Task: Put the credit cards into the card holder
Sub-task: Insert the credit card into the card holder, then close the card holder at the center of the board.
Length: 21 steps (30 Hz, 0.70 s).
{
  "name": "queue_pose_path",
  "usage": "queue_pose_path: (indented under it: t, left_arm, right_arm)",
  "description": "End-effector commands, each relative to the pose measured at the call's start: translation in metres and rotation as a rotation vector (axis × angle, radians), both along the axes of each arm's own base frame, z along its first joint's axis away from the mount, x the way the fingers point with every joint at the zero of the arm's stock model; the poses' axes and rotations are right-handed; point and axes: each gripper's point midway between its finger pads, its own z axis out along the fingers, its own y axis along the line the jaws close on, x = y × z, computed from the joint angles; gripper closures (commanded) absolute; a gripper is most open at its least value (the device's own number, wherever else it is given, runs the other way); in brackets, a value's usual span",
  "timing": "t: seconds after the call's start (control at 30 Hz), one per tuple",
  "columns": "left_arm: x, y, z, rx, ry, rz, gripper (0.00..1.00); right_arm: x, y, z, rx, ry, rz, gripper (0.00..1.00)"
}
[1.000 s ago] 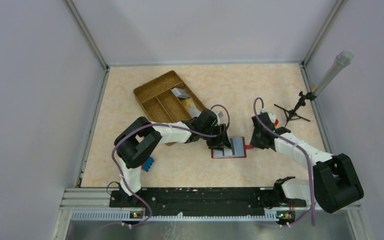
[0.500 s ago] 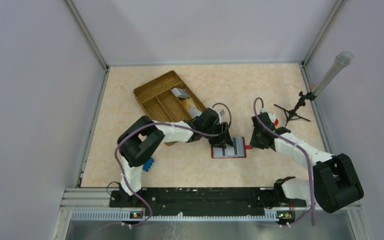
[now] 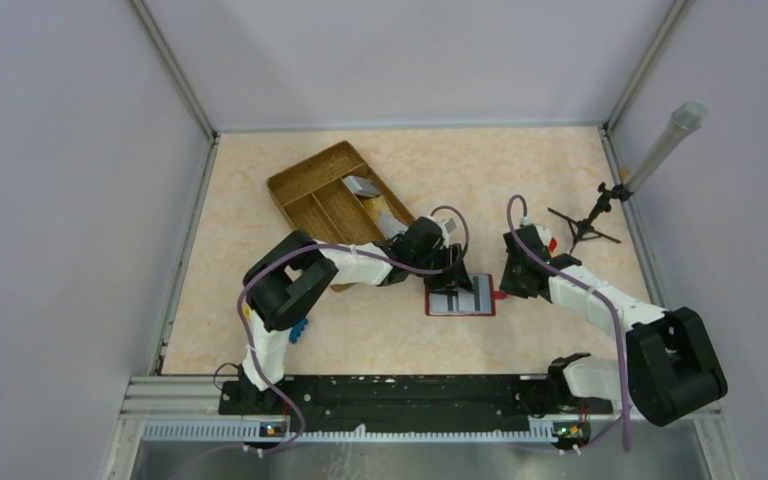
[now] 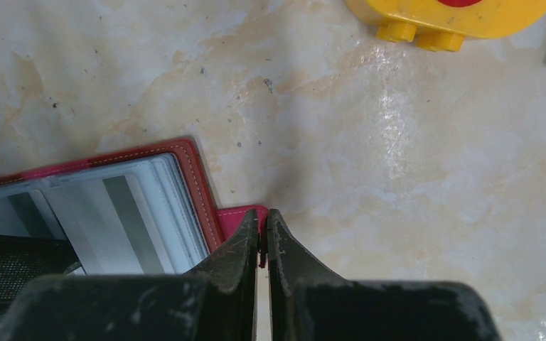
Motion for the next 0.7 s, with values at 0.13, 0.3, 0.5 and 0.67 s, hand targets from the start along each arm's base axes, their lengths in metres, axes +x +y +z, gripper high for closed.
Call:
queue_pose_path:
  t: [0.13,0.3,0.5,0.67]
  left_arm:
    - [0.0,-0.033,0.019,-0.044,-0.048,-0.039,0.48]
    - [-0.003,-0.04,0.018,-0.014,-0.053,-0.05,0.47]
    - [-0.003,-0.04,0.016,0.008,-0.052,-0.048,0.46]
    - [0.0,-0.026,0.033,0.02,-0.121,-0.028,0.35]
  right_arm:
    - [0.0,-0.001,-0.002,0.01,-0.006,-0.009,1.0]
    - [0.0,-0.001,-0.002,0.011,-0.007,-0.012,1.0]
    - [-0.001,-0.002,-0.002,0.007,-0.006,-0.013,1.0]
    - [0.002,-0.006,0.012,-0.005,-0.033,-0.023,1.0]
